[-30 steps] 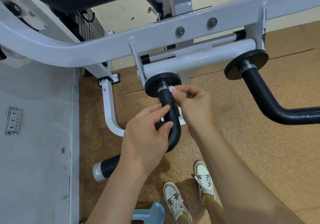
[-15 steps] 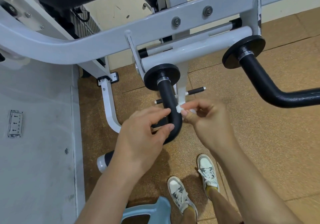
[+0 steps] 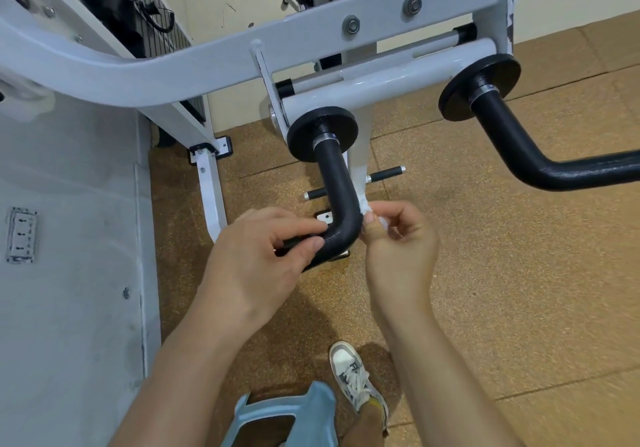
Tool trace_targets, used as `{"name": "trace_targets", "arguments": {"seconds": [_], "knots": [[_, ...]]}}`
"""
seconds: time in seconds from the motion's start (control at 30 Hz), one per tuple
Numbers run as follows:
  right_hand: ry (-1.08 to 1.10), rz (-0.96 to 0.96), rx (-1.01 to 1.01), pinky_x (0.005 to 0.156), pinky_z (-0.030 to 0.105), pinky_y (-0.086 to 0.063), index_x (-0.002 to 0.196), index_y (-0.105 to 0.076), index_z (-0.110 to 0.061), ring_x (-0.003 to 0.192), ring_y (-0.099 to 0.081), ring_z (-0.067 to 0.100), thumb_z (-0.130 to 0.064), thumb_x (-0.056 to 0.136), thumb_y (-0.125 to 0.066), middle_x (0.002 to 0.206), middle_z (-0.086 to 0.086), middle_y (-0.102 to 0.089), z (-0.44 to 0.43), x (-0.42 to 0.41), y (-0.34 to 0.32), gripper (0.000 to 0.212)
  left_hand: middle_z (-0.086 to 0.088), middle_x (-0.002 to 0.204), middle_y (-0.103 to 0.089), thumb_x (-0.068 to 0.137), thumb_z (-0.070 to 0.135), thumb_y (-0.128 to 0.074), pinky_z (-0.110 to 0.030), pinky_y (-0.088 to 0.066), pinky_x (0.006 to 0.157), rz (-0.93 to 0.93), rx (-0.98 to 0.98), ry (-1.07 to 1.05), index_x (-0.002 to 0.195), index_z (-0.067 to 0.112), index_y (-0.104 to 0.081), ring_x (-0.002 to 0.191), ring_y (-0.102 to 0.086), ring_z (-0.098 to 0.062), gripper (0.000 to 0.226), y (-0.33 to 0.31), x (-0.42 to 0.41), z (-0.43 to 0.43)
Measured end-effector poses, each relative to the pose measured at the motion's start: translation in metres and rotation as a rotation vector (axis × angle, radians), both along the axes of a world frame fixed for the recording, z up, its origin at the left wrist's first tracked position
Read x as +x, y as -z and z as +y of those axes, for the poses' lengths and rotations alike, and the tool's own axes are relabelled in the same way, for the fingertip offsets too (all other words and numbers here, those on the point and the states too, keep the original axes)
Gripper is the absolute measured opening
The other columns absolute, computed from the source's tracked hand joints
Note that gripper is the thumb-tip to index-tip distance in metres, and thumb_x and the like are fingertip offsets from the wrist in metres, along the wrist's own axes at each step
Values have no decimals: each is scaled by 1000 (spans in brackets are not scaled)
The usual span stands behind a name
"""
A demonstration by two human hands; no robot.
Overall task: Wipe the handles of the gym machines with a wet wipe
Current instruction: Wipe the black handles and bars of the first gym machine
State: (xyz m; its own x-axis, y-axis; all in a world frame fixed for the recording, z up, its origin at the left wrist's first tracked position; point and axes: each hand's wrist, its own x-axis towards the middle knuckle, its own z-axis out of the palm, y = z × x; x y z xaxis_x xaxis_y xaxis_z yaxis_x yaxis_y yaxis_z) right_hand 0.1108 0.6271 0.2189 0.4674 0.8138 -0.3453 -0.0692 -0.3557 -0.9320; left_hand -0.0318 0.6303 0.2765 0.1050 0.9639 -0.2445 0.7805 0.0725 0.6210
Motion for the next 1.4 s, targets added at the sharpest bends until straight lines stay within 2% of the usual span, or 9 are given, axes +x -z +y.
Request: {"name": "trace_targets", "arguments": {"seconds": [0.33, 0.47, 0.57, 0.7, 0.83, 0.97, 1.13, 1.27, 1.4], "knots": [[273, 47, -17, 72, 39, -57, 77, -63, -21, 68, -65, 13, 1, 84, -65, 68, -20, -63, -30, -31, -2, 23, 28, 92, -63, 78, 29, -73, -21, -41, 76, 73, 92, 1, 101, 41, -71, 90, -53, 1, 26, -4, -15, -15], [185, 56, 21, 64, 26, -51, 76, -64, -19, 65, -64, 7, 1, 82, -67, 71, -11, -66, -52, -53, -17, 21, 25, 91, -62, 75, 28, -77, -19, -39, 75, 42, 80, -76, 99, 45, -69, 90, -51, 0, 31, -7, -31, -30], [242, 56, -2, 69, 38, -57, 74, -65, -22, 70, -68, 16, 0, 80, -70, 71, -7, -66, -53, -56, -16, 24, 22, 96, -62, 76, 21, -77, -29, -45, 88, -84, 35, -206, 95, 46, -70, 100, -54, -4, 32, -6, -44, -44], [370, 118, -12, 77, 39, -58, 83, -66, -10, 65, -67, 2, 5, 82, -66, 70, -14, -63, -38, -46, -11, 15, 18, 101, -64, 77, 12, -75, -10, -42, 82, -178, 16, -333, 88, 44, -70, 99, -56, 2, 34, -6, -52, -53], [236, 118, -33, 78, 43, -57, 78, -64, -18, 79, -70, 21, 0, 81, -69, 81, 2, -67, -63, -76, -19, 19, 16, 100, -64, 77, 7, -74, 0, -39, 74, -242, 58, -387, 89, 35, -72, 94, -55, 10, 30, -3, -51, -58], [425, 374, -21, 73, 25, -55, 79, -62, -9, 67, -66, 10, 13, 80, -64, 81, 6, -58, -49, -66, -14, 22, 8, 102, -67, 81, 8, -71, -6, -45, 76, -368, 64, -460, 90, 32, -73, 92, -60, 2, 26, 2, -54, -67], [303, 621, -94, 68, 19, -54, 76, -59, -6, 68, -66, 12, 17, 79, -62, 80, 9, -56, -70, -102, -31, 24, 8, 94, -71, 79, 11, -72, -9, -49, 69, -640, -11, -696, 92, 32, -74, 85, -63, 1, 24, 8, -54, -78], [449, 863, -170, 70, 30, -60, 79, -58, -6, 88, -66, 25, 17, 84, -56, 95, 19, -58, -63, -99, -33, 23, 6, 103, -73, 82, 9, -67, -13, -52, 79, -740, -60, -727, 103, 25, -73, 100, -65, 0, 27, 10, -57, -82], [311, 961, -268, 73, 34, -60, 82, -59, -7, 88, -71, 29, 16, 84, -57, 97, 23, -67, -77, -119, -43, 23, 5, 106, -74, 86, 4, -63, -23, -52, 92, -817, -62, -734, 113, 16, -69, 105, -66, -6, 30, 8, -56, -86]]}}
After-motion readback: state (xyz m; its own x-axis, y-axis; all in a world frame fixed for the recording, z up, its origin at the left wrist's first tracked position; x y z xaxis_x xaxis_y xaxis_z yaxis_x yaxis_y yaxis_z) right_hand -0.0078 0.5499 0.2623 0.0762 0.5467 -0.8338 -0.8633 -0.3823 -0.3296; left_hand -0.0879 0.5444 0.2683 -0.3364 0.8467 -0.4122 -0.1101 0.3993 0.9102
